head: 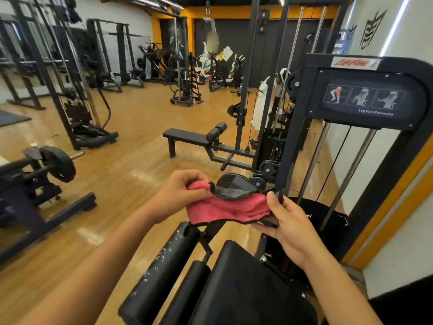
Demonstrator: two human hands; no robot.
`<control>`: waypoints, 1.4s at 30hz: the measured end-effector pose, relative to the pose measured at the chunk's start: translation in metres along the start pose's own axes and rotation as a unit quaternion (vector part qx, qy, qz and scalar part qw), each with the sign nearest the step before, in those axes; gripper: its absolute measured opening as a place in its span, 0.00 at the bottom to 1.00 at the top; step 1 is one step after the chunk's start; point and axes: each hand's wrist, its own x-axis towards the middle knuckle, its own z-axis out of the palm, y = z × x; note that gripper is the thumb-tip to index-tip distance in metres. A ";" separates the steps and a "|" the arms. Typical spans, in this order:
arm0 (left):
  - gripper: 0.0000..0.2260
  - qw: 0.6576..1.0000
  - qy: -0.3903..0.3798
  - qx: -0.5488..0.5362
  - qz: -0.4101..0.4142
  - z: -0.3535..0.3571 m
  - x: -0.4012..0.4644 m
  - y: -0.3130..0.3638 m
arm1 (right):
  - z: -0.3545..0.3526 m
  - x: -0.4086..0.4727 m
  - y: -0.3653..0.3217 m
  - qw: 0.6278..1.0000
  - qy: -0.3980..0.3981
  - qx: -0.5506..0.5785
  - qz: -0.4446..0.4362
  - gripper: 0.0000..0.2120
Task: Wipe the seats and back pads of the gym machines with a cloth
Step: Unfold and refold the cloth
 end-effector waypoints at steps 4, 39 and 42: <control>0.05 0.997 0.028 -0.001 0.072 -0.005 -0.006 0.005 | 0.005 0.007 0.004 0.962 0.083 -0.239 -0.102 0.07; 0.31 0.824 -0.123 -0.549 -0.072 0.075 -0.038 -0.103 | 0.067 0.034 -0.050 0.999 -0.005 -0.029 0.031 0.11; 0.22 0.846 -0.048 -0.524 -0.084 0.068 -0.023 -0.085 | 0.055 0.034 -0.040 0.997 0.025 -0.013 0.066 0.13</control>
